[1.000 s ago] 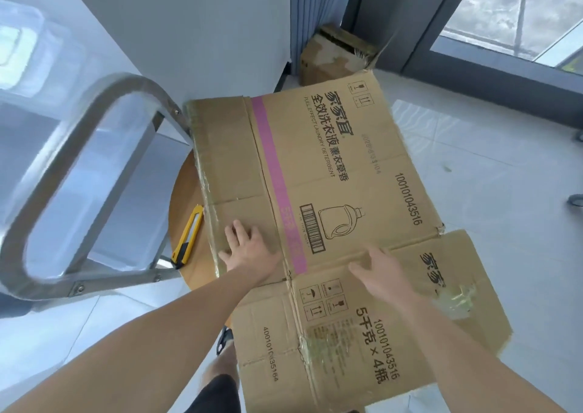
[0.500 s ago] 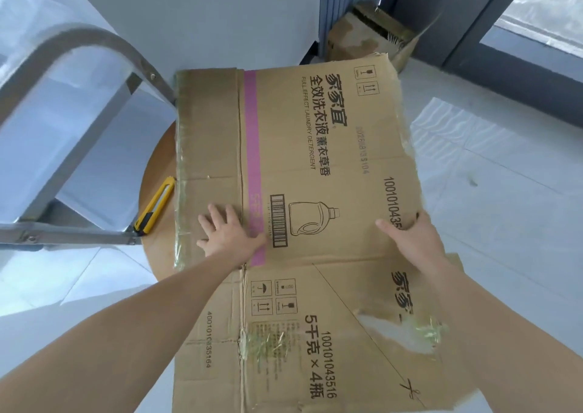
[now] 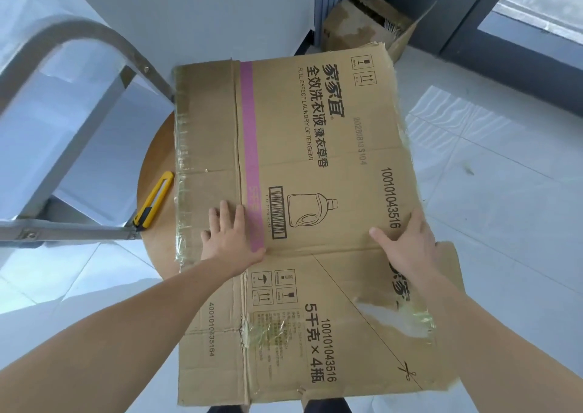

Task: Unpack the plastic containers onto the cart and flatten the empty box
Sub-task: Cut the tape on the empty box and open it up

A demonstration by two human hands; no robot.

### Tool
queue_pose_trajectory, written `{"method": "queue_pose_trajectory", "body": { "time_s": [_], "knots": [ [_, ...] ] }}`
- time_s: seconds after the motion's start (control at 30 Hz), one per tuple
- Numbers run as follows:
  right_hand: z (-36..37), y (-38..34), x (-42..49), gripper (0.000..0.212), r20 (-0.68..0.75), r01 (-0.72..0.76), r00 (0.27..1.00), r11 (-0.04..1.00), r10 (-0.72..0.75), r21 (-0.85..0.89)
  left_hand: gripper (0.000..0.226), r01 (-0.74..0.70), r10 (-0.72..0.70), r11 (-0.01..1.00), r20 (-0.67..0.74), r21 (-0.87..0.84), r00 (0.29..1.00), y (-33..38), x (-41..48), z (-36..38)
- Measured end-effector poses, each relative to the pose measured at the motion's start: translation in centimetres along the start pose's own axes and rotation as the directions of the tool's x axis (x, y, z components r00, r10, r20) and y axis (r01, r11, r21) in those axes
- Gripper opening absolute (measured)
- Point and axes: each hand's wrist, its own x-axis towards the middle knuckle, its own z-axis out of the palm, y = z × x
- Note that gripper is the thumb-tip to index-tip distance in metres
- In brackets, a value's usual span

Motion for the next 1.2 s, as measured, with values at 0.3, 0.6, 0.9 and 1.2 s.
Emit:
{"method": "queue_pose_trajectory", "body": {
  "time_s": [0.3, 0.6, 0.9, 1.2],
  "knots": [
    [3.8, 0.3, -9.2, 0.080, 0.121, 0.338, 0.940, 0.916, -0.318, -0.218, 0.078, -0.389, 0.371, 0.907, 0.134, 0.161, 0.919, 2.3, -5.9, 3.5],
    [8.0, 3.5, -18.6, 0.075, 0.072, 0.031, 0.997, 0.999, -0.032, 0.015, 0.077, -0.485, 0.440, 0.850, 0.231, 0.207, 0.868, 1.3, -9.0, 4.6],
    [11.9, 6.8, -23.7, 0.087, -0.053, -0.362, 0.907, 0.840, 0.417, 0.403, 0.075, -0.475, 0.440, 0.869, 0.224, 0.136, 0.870, 0.0, -11.4, 7.1],
    [10.8, 8.4, -22.9, 0.061, 0.387, -0.490, 0.682, -0.005, 0.620, 0.872, 0.086, -0.452, 0.421, 0.885, 0.227, 0.110, 0.878, 0.9, -13.5, 7.5]
  ]
}}
